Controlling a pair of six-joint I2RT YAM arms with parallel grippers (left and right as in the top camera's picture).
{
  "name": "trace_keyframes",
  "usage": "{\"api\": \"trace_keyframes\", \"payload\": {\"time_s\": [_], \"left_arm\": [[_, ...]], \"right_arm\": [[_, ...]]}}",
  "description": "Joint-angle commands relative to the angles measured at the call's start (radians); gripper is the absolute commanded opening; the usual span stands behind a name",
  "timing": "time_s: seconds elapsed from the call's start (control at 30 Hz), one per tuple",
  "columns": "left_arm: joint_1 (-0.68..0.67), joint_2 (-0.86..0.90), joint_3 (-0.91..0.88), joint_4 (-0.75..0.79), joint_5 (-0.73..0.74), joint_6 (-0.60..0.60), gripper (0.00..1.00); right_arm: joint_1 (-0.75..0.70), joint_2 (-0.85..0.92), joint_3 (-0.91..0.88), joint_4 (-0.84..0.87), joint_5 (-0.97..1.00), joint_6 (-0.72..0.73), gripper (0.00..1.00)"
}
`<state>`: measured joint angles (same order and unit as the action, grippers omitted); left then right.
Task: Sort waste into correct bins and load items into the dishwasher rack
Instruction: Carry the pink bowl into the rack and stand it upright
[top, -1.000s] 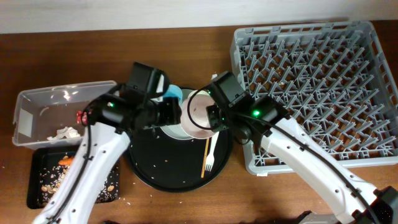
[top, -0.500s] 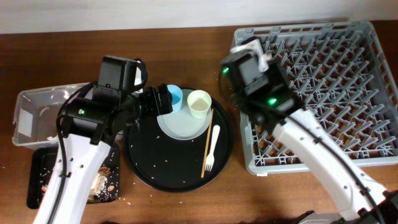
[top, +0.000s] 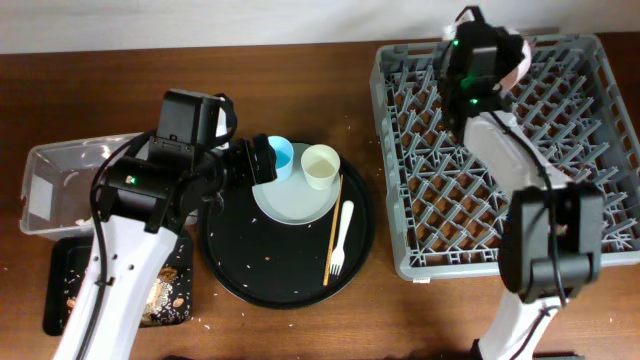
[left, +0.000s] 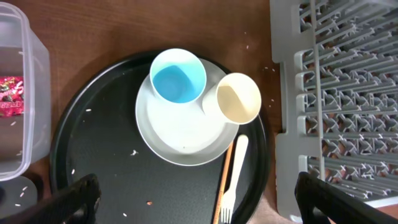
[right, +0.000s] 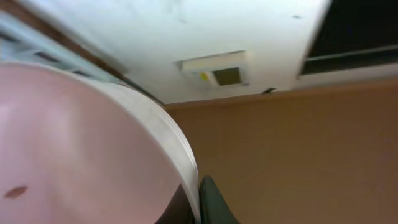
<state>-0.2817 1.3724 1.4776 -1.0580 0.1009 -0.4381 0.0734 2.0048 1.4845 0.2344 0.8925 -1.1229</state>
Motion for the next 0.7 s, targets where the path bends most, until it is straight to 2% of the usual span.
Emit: {"api": "trace_keyframes", "payload": {"time_s": [0.0,0.17,0.27,0.33,0.4,0.57,0.67], "left_arm": [[0.003,-0.008,0.017,0.001,-0.001,0.006,0.99],[0.003,-0.008,0.017,0.001,-0.001,0.006,0.99],[0.003,-0.008,0.017,0.001,-0.001,0.006,0.99],[0.003,-0.008,0.017,0.001,-0.001,0.006,0.99],[0.003,-0.008,0.017,0.001,-0.001,0.006,0.99],[0.003,-0.008,0.017,0.001,-0.001,0.006,0.99],[0.003,-0.008,0.017,0.001,-0.001,0.006,0.99]], "right_arm": [[-0.001,0.061,0.007,0.016,0.002,-0.029,0.04],[0.049,0.093,0.006,-0.002,-0.028,0.055,0.04],[0.077,0.093,0.006,-0.079,-0.025,0.066,0.04],[0.085,0.093,0.006,-0.16,-0.023,0.163,0.04],[0.085,0.093,0.006,-0.238,-0.02,0.198,0.11],[0.119,0.092,0.006,-0.254,0.007,0.198,0.13],[0.157,0.092,0.006,-0.255,0.042,0.198,0.29]]}}
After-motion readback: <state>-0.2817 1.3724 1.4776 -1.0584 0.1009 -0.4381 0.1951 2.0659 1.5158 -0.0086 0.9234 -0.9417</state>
